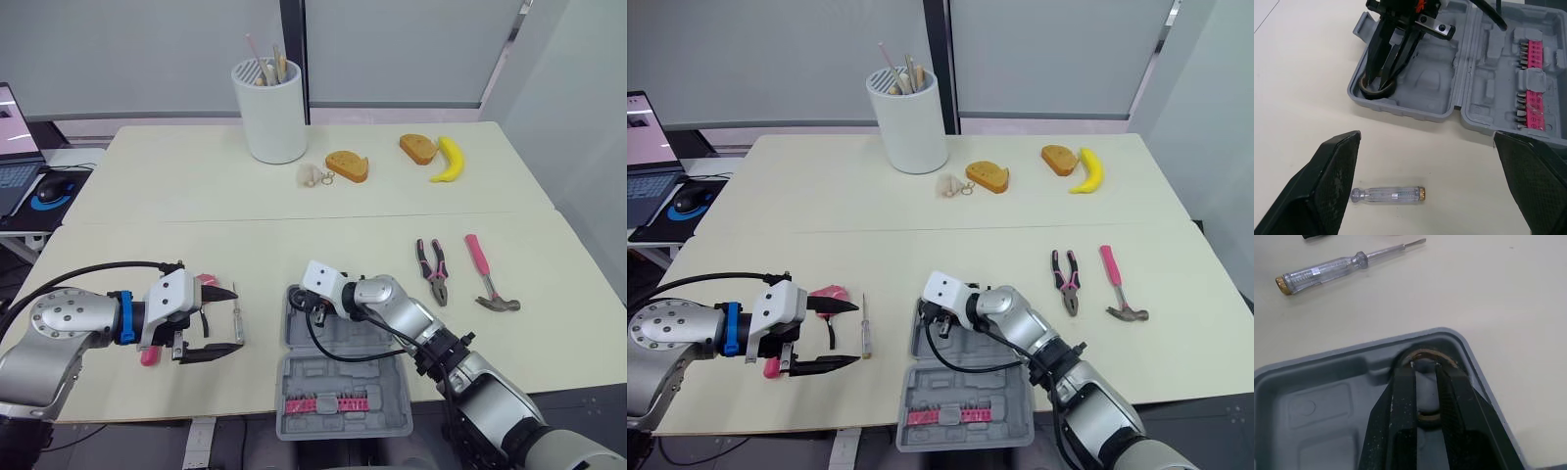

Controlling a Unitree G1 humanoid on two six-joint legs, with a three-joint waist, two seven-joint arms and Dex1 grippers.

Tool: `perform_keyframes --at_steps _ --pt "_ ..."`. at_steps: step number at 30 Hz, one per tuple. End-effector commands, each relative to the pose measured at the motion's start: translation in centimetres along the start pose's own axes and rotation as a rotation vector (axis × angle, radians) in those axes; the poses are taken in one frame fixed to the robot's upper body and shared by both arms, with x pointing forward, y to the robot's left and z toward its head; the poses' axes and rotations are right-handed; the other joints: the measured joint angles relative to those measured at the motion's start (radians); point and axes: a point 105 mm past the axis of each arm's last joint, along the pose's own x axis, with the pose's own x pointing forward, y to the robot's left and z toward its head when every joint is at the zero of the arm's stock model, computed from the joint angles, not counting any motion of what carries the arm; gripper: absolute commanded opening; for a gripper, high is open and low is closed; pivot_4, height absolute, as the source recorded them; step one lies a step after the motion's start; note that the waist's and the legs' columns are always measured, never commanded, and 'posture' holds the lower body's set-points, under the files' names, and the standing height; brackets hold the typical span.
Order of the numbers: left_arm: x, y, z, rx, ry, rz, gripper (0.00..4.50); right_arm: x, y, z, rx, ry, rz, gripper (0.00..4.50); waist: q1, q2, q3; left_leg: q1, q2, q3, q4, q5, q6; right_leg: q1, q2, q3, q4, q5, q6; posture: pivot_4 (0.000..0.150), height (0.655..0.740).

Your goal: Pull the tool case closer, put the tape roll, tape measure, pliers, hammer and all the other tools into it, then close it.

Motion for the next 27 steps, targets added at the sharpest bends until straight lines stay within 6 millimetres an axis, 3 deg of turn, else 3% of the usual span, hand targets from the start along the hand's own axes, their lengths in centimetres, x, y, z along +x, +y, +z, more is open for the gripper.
perform_keyframes --at_steps 1,5,12,16,19,21,23,27 --pt "-0.7 0.4 0.4 0.032 0.006 0.022 4.5 0.3 0.1 -0.2 -0.038 0.026 0.013 0.74 0.0 0.0 0.0 0.0 0.0 0.0 0.0 0.0 0.0 0.0 0.0 0.0 0.0 0.0 0.0 0.15 0.7303" --pt "-0.7 0.3 0.3 0.028 0.007 0.026 4.5 0.4 0.2 -0.4 -0.053 0.032 0.011 0.74 0.0 0.0 0.0 0.001 0.0 0.0 0.0 0.0 0.0 0.0 0.0 0.0 0.001 0.0 0.0 0.15 0.7303" --pt "-1.0 0.6 -0.2 -0.017 -0.014 0.059 4.5 -1.7 -1.2 3.2 -0.016 -0.108 -0.005 0.74 0.0 0.0 0.0 0.0 0.0 0.0 0.0 0.0 0.0 0.0 0.0 0.0 0.001 0.0 0.0 0.15 0.7303" --pt "-1.8 1.5 -0.3 -0.078 -0.049 0.123 4.5 -4.0 -1.8 5.0 -0.006 -0.176 -0.023 0.74 0.001 0.0 0.0 0.0 0.0 0.0 0.0 0.0 0.0 0.0 0.0 0.0 0.001 0.0 0.0 0.15 0.7303" --pt "-3.6 2.8 -1.2 -0.159 -0.085 0.258 4.5 -7.7 -2.8 5.6 -0.018 -0.225 -0.119 0.74 0.002 0.0 0.0 0.0 0.0 -0.001 0.0 0.0 0.0 0.0 0.0 0.0 0.001 0.0 0.0 0.15 0.7303" --pt "-5.1 3.4 -2.3 -0.211 -0.097 0.362 4.5 -10.3 -3.5 4.9 -0.038 -0.217 -0.206 0.74 0.003 0.0 0.0 0.0 0.0 -0.001 0.0 0.0 0.0 0.0 -0.001 -0.001 0.0 0.0 0.0 0.15 0.7303" --pt "-6.5 3.6 -3.8 -0.261 -0.074 0.444 4.5 -12.7 -3.9 3.9 -0.051 -0.197 -0.284 0.74 0.003 0.0 0.0 -0.001 -0.001 0.0 0.0 0.0 0.0 0.0 -0.002 -0.001 -0.002 0.0 0.0 0.15 0.7303" --pt "-10.4 2.5 -8.6 -0.389 0.021 0.573 4.5 -19.9 -4.5 0.2 -0.007 -0.088 -0.47 0.74 0.006 0.0 0.0 -0.001 -0.001 0.0 0.0 0.0 0.0 0.0 -0.003 -0.001 -0.003 0.0 0.0 0.15 0.7303"
